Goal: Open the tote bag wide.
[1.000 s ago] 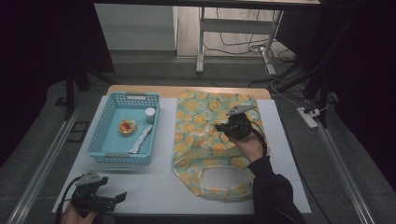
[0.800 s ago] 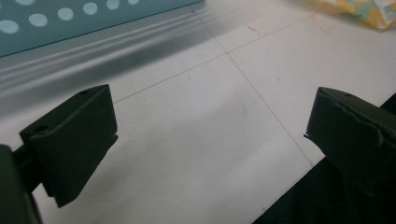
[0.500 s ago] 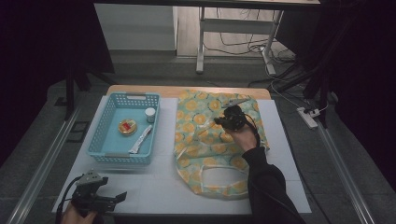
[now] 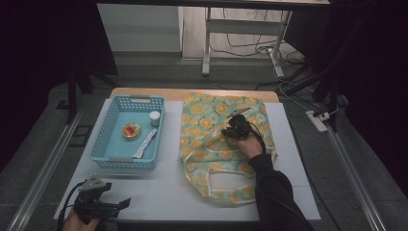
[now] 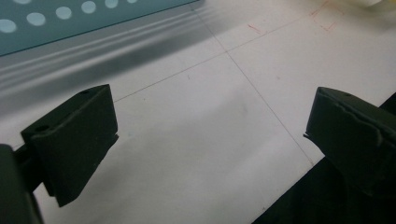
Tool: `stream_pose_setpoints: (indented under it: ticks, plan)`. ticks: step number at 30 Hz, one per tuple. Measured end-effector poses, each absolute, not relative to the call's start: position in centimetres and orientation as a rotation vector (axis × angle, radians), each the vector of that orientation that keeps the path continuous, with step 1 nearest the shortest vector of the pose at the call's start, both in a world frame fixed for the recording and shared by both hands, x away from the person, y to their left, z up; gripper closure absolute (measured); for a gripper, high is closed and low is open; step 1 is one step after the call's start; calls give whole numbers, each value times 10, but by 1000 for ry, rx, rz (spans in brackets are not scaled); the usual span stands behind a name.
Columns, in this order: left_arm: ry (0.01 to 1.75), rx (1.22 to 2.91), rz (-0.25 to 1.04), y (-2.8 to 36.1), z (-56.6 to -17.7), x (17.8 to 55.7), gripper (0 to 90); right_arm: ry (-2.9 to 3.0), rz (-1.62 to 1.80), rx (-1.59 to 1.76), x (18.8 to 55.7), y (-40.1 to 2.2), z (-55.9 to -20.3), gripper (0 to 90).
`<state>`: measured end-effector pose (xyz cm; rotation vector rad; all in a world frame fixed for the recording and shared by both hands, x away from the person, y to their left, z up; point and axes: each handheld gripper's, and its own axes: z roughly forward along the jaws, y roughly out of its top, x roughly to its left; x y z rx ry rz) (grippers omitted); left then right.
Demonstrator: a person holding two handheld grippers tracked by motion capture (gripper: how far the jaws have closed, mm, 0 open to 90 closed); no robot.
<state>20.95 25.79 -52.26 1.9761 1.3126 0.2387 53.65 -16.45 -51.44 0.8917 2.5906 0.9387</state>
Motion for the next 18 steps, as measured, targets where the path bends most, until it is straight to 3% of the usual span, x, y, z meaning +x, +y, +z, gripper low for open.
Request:
stream_pose_setpoints:
  ticks: [18]
  plan:
    - [1310, 1976, 245, 258, -522, 209, 25, 2566, 1086, 883, 524, -170, -484, 381]
